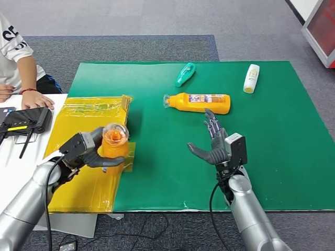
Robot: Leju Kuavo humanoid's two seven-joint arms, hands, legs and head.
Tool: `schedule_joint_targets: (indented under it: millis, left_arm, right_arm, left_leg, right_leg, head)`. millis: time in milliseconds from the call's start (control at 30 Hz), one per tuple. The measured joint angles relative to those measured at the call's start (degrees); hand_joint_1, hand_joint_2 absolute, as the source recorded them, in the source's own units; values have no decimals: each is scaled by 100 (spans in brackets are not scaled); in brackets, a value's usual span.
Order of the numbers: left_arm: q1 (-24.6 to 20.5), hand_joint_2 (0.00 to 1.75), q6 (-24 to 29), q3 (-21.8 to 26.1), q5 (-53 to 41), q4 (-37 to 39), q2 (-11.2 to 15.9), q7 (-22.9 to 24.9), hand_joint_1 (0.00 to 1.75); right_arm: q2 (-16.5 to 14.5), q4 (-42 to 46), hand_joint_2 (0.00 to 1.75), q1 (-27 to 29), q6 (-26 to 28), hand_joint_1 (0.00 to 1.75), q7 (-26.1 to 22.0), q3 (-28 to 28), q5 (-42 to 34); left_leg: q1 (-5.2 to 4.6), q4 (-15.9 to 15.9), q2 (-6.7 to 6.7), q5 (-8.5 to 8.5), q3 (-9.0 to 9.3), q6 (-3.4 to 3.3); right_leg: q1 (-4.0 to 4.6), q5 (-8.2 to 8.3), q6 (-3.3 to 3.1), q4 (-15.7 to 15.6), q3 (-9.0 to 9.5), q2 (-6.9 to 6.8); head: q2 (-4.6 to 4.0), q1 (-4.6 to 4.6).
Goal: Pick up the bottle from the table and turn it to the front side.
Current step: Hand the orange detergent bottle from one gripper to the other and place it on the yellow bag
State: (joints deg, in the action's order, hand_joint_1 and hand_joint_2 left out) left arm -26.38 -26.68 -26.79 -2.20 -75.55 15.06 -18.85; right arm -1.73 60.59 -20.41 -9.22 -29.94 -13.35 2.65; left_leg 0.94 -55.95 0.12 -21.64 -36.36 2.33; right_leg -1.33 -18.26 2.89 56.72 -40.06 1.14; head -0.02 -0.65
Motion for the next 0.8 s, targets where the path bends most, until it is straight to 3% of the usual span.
schedule_joint_targets:
  millis: [167,400,800]
  left_arm:
    - [-415,175,536,-89,-562,-2,67,509,175]
    - [-783,175,778,-236,-1019,154,70,946,175]
    - [-1060,175,-23,-518,-454,1059,137,807,175]
  right_arm:
    - [1,77,175,126,22,0,30,95,88]
    - [1,90,175,183,51,0,142,165,202]
    - [1,25,175,12,150,0,310,159,332]
  left_leg:
    - [0,0,0,1,0,1]
    - [0,0,0,1,-2,1]
    - [0,0,2,1,-4,1]
  right_leg:
    - [0,2,-1,0,0,0]
    - [0,1,-1,0,-2,0]
    - [0,2,-2,0,-2,1]
  head:
    - [0,0]
    - [0,-1]
    - [0,-1]
